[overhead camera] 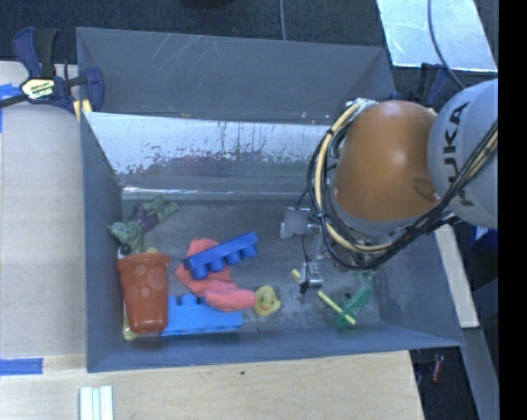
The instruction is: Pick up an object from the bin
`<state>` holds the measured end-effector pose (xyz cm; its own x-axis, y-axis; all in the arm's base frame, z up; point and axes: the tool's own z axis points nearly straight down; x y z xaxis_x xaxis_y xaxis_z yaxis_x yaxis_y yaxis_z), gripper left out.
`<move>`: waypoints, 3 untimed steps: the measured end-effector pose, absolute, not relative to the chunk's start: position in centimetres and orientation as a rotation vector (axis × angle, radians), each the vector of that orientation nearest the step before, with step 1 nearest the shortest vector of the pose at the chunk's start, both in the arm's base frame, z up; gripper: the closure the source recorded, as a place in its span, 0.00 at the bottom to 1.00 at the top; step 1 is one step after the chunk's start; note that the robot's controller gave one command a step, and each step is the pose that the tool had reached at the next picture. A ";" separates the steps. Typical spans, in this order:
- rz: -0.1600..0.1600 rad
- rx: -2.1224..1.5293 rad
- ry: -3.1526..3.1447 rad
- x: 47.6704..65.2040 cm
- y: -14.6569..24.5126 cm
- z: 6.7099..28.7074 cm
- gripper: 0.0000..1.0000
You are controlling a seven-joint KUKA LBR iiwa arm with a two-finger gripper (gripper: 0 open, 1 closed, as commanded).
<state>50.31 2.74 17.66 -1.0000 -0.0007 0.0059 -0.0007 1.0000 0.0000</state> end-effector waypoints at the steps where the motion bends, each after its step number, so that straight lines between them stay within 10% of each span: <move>1: -0.001 -0.001 -3.145 50.5 2.7 18.1 0.00; 3: 0.000 0.026 -3.153 56.4 5.5 8.5 0.00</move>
Offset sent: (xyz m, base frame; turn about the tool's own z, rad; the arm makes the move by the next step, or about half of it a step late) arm 0.0666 0.0346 -0.1066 -0.2670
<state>56.38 5.55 8.48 -0.9998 -0.0165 -0.0112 -0.0165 0.9999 0.0001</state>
